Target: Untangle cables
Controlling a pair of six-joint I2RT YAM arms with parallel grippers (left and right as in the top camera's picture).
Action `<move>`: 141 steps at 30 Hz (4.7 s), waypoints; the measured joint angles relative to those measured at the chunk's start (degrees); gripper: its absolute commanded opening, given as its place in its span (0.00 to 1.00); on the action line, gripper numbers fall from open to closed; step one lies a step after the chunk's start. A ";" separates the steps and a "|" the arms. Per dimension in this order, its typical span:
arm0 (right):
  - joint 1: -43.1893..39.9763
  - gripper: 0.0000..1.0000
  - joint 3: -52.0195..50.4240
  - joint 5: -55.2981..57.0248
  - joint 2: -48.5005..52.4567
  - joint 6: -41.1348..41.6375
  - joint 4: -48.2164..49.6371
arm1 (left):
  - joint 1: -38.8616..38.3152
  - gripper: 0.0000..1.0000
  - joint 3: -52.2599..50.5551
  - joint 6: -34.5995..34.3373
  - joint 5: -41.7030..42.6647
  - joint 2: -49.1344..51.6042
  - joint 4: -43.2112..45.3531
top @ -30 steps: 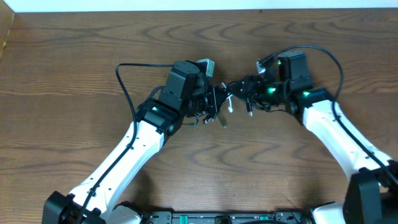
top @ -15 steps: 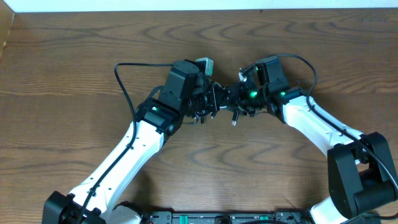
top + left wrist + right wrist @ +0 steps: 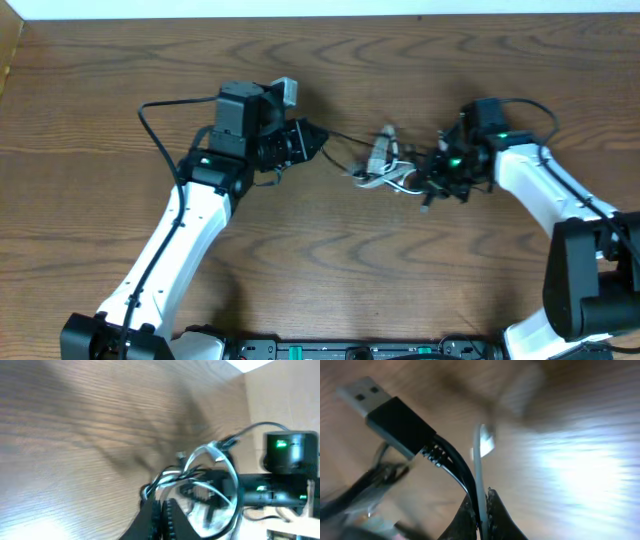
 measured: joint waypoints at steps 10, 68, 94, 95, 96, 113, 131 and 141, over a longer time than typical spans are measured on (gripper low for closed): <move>-4.35 0.01 -0.44 3.74 -2.08 -9.09 -0.96 | 1.49 0.09 0.02 9.92 -0.22 -0.11 -10.25; -0.63 0.01 -0.46 -20.68 -13.18 -35.36 -4.07 | -16.06 0.08 0.15 2.05 11.23 18.23 22.03; -0.59 0.42 -0.50 9.09 -13.18 -8.52 -4.11 | -16.09 0.07 0.11 4.98 1.03 18.97 13.57; -0.59 0.43 -0.50 9.35 -13.18 -8.26 -4.55 | -16.09 0.07 0.11 5.44 1.01 18.97 13.29; -0.59 0.46 -0.50 10.12 -13.18 -8.09 -5.38 | -16.09 0.08 0.11 5.77 1.01 18.97 13.00; -0.24 0.63 -0.55 -0.33 -13.18 -14.03 5.42 | -16.09 0.07 0.11 13.35 -0.50 9.66 5.14; 2.05 0.35 -0.55 -10.03 -10.38 -14.99 8.46 | -16.09 0.07 0.11 14.95 -1.57 1.09 3.39; -5.46 0.39 -0.52 -16.74 -10.38 -19.19 7.52 | -16.09 0.08 0.11 14.93 -1.77 1.09 3.48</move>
